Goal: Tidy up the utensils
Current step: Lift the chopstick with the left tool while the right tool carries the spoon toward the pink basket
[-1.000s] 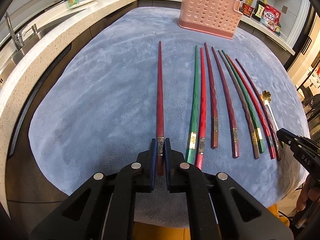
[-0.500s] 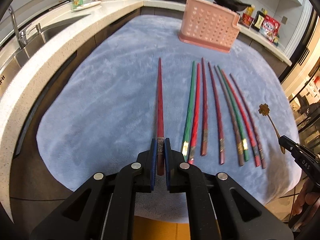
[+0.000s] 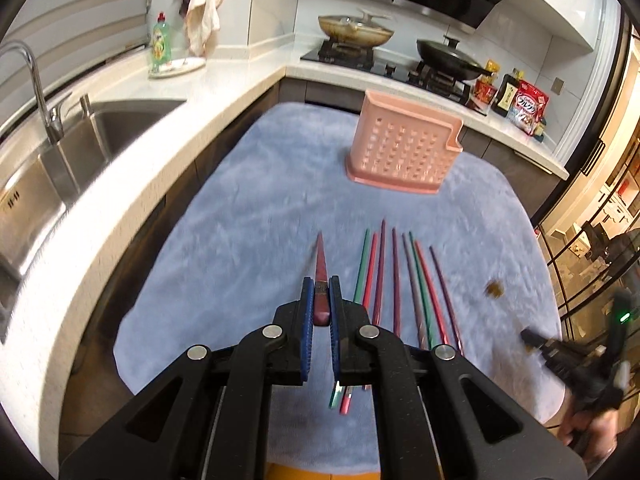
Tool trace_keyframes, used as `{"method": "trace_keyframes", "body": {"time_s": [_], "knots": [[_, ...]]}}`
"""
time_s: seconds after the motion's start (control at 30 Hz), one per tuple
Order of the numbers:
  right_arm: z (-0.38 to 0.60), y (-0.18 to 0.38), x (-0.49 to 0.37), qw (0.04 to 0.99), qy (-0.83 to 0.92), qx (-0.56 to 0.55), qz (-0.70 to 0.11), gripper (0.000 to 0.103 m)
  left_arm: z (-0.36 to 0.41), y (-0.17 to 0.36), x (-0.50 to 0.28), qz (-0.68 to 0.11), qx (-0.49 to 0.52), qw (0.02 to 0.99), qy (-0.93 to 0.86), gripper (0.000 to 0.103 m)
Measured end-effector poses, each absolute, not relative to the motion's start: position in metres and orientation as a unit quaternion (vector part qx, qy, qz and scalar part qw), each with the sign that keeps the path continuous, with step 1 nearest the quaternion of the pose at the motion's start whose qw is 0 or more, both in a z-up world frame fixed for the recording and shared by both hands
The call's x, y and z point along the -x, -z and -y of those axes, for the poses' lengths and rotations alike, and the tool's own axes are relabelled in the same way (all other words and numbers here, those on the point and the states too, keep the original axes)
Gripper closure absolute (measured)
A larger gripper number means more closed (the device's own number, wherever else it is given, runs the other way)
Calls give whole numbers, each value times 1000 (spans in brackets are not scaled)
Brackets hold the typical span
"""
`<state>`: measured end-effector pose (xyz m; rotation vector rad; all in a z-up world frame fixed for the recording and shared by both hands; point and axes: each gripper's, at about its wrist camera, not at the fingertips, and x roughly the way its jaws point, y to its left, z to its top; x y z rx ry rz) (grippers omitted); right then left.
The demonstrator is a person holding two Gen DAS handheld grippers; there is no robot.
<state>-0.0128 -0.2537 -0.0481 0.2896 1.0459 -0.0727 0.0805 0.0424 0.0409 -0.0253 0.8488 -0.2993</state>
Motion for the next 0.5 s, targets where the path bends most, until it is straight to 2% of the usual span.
{"method": "trace_keyframes", "body": {"time_s": [0.2, 0.5], "knots": [[254, 99, 27, 836, 31, -169, -521, 101, -38, -38, -81, -413, 8, 899, 147, 96], [247, 103, 44, 851, 34, -158, -500, 101, -38, -24, -72, -429, 5, 891, 147, 96]]}}
